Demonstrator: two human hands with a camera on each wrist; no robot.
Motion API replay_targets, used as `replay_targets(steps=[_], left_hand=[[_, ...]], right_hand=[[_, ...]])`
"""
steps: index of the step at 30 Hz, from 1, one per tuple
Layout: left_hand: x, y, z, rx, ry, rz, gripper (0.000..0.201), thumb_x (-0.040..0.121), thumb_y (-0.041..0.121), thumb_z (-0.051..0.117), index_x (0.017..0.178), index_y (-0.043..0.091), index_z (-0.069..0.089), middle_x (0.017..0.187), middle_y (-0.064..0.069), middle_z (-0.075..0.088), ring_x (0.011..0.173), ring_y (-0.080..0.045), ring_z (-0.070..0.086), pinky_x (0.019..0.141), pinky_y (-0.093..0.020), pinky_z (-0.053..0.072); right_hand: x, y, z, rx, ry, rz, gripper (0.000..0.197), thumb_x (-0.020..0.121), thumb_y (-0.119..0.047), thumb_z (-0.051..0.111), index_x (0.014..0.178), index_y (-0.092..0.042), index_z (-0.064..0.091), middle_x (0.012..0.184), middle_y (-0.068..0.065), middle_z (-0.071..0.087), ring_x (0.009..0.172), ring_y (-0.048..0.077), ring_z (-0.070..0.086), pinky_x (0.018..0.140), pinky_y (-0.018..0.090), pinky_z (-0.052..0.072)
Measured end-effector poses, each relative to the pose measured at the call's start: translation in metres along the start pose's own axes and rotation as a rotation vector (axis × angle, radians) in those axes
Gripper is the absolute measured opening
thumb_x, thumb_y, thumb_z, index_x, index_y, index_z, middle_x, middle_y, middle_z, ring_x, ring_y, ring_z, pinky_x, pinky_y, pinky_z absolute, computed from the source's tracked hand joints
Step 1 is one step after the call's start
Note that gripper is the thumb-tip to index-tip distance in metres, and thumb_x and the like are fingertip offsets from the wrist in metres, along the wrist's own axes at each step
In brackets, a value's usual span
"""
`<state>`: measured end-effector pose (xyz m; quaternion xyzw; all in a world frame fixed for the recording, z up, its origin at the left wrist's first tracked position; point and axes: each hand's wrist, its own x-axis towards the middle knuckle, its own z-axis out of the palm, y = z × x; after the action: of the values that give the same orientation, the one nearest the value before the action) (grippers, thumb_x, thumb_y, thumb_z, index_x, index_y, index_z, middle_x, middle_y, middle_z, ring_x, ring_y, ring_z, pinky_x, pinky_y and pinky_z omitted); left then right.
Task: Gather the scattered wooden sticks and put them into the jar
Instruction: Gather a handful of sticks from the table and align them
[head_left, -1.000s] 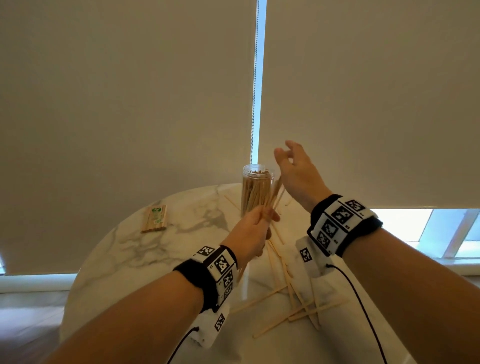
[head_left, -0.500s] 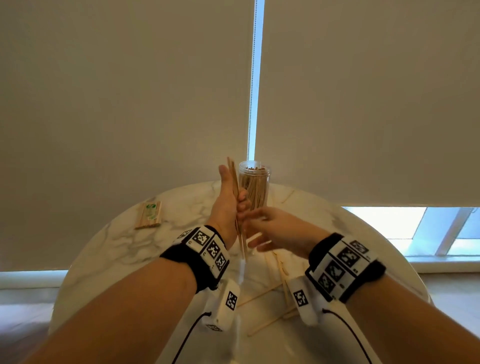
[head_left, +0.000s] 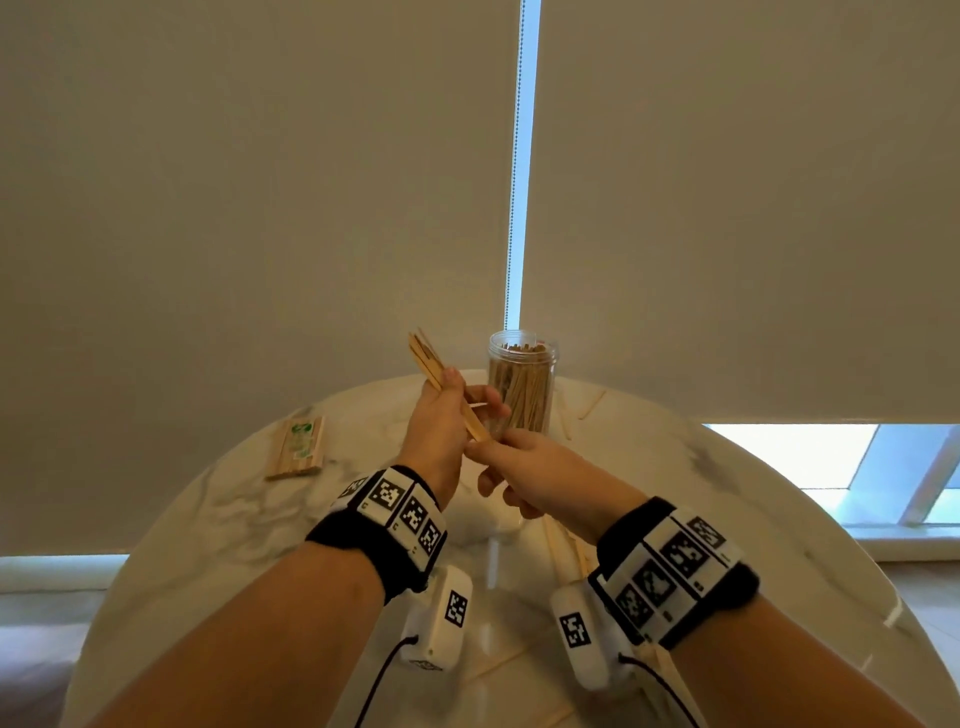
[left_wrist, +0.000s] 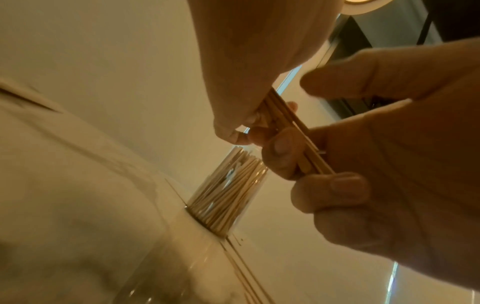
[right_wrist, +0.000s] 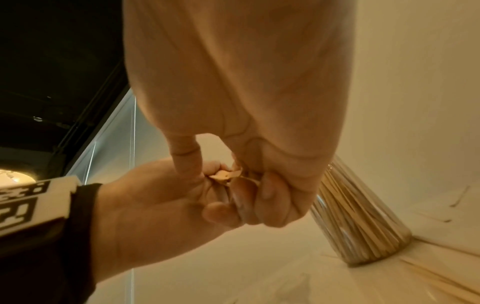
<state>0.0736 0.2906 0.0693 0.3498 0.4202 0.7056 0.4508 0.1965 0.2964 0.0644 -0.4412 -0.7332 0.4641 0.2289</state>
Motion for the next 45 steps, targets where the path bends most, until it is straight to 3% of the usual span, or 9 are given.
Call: replay_targets(steps=[6,10,16,22,27,32,37,41,45], left_hand=[[0.020,0.001,0.006,0.010,-0.095,0.035,0.027,0.110,0.034,0.028,0.126,0.021,0.044,0.103,-0.009,0.077,0.098,-0.023,0.073,0.060,-0.028,0.058],[0.037,0.001,0.008,-0.010,-0.142,0.010,0.025,0.110,0.032,0.030,0.125,0.018,0.045,0.106,-0.012,0.076,0.106,-0.022,0.071,0.087,-0.034,0.054],[0.052,0.001,0.005,-0.143,-0.162,-0.067,0.014,0.104,0.023,0.047,0.111,0.014,0.053,0.111,-0.018,0.073,0.098,-0.031,0.070,0.092,-0.043,0.055],[0.067,0.019,-0.016,-0.468,0.012,-0.118,0.059,0.095,0.065,0.043,0.113,0.011,0.061,0.087,-0.007,0.069,0.070,-0.020,0.065,0.074,-0.034,0.054],[0.064,0.018,-0.007,-0.321,-0.020,-0.163,0.041,0.108,0.030,0.034,0.112,0.005,0.066,0.064,0.001,0.059,0.058,-0.013,0.059,0.071,-0.031,0.054],[0.051,0.015,0.007,-0.115,-0.089,-0.170,0.036,0.106,0.019,0.037,0.121,0.000,0.064,0.098,-0.013,0.073,0.088,-0.022,0.071,0.090,-0.040,0.058],[0.045,0.018,0.011,0.124,-0.104,-0.197,0.035,0.100,0.018,0.044,0.119,0.000,0.068,0.098,-0.014,0.068,0.094,-0.025,0.066,0.090,-0.045,0.055],[0.040,0.019,0.018,0.157,-0.151,-0.169,0.032,0.103,0.027,0.047,0.110,0.005,0.069,0.104,-0.016,0.075,0.097,-0.030,0.071,0.091,-0.049,0.057],[0.041,0.015,0.022,0.345,-0.223,-0.141,0.046,0.097,0.052,0.054,0.097,0.009,0.069,0.091,-0.010,0.078,0.083,-0.023,0.076,0.072,-0.036,0.061]], right_hand=[[0.032,-0.007,-0.006,-0.193,0.106,-0.230,0.035,0.104,-0.052,0.039,0.125,-0.025,0.047,0.081,-0.005,0.063,0.052,-0.004,0.055,0.053,0.015,0.043],[0.046,-0.004,-0.008,-0.182,0.131,-0.264,0.028,0.106,-0.047,0.035,0.108,-0.025,0.052,0.073,-0.003,0.059,0.050,0.000,0.051,0.054,0.022,0.044],[0.045,0.000,-0.022,-0.281,0.089,-0.207,0.031,0.107,-0.045,0.035,0.103,-0.022,0.055,0.075,-0.003,0.060,0.058,0.006,0.051,0.062,0.028,0.044],[0.032,-0.003,-0.039,-0.453,-0.041,-0.096,0.030,0.105,-0.050,0.037,0.103,-0.027,0.057,0.083,-0.005,0.062,0.060,0.003,0.050,0.062,0.025,0.042],[0.032,-0.003,-0.047,-0.432,-0.024,-0.095,0.035,0.103,-0.050,0.042,0.102,-0.021,0.061,0.080,-0.004,0.060,0.060,0.006,0.050,0.061,0.027,0.043],[0.035,-0.003,-0.048,-0.481,0.072,-0.175,0.054,0.094,-0.060,0.053,0.090,-0.008,0.067,0.067,0.001,0.057,0.059,0.012,0.052,0.062,0.033,0.047],[0.031,-0.002,-0.060,-0.524,0.166,-0.171,0.036,0.094,-0.050,0.061,0.066,-0.028,0.061,0.060,-0.007,0.056,0.054,0.008,0.050,0.056,0.024,0.039],[0.034,0.002,-0.057,-0.561,0.149,-0.122,0.026,0.092,-0.043,0.066,0.075,-0.023,0.068,0.061,-0.007,0.056,0.055,0.006,0.051,0.056,0.023,0.038],[0.033,0.003,-0.063,-0.539,0.198,-0.107,0.032,0.089,-0.040,0.071,0.063,-0.027,0.057,0.056,-0.008,0.053,0.052,0.005,0.048,0.053,0.023,0.034]])
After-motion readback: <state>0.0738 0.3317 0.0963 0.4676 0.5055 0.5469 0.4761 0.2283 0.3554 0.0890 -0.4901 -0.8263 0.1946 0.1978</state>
